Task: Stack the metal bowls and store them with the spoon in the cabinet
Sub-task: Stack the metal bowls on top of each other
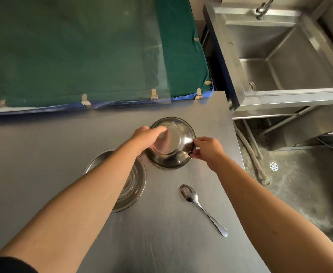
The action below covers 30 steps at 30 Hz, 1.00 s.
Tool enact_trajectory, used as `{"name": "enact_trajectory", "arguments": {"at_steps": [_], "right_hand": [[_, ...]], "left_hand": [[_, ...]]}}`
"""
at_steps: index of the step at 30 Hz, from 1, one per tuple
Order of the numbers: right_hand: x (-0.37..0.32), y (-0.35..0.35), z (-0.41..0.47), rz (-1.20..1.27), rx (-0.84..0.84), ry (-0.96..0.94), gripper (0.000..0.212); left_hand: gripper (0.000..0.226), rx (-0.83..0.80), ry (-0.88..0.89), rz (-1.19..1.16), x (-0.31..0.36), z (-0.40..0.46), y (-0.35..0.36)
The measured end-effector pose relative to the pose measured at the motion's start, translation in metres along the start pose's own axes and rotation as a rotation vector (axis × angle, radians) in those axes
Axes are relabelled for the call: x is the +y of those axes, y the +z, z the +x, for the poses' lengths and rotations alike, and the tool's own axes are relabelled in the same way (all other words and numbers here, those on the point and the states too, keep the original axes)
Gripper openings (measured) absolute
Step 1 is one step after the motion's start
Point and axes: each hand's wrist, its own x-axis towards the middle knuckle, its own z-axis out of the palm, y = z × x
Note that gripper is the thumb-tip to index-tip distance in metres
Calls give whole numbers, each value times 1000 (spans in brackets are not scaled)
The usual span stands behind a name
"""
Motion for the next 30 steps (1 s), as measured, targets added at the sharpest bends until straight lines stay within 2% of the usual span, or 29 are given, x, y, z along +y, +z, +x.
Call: {"name": "enact_trajectory", "arguments": {"at_steps": [5, 8, 12, 15, 17, 18, 23, 30], "right_hand": [[-18, 1, -20, -67, 19, -210, 14], [-29, 1, -37, -165, 19, -370, 18], [-36, 3, -57, -365, 37, -619, 11], [-35, 7, -71, -423, 45, -733, 15], [-32, 10, -80, -423, 49, -737, 22], [-30, 12, -84, -415, 51, -723, 26], [-19, 29, -98, -351, 76, -690, 22], [-7, 68, -111, -373, 39, -630, 37]], "left_hand": [[96, 61, -28, -211, 11, -11, -13], [81, 79, -40, -349, 13, -18, -24], [73, 42, -67, -517, 8, -31, -43], [45, 86, -71, -635, -1, -40, -56], [23, 132, -52, -678, -10, -45, -65], [22, 147, -37, -692, -14, -49, -69], [46, 127, 26, -683, -42, -70, -87], [38, 191, 92, -679, -86, -107, -109]]}}
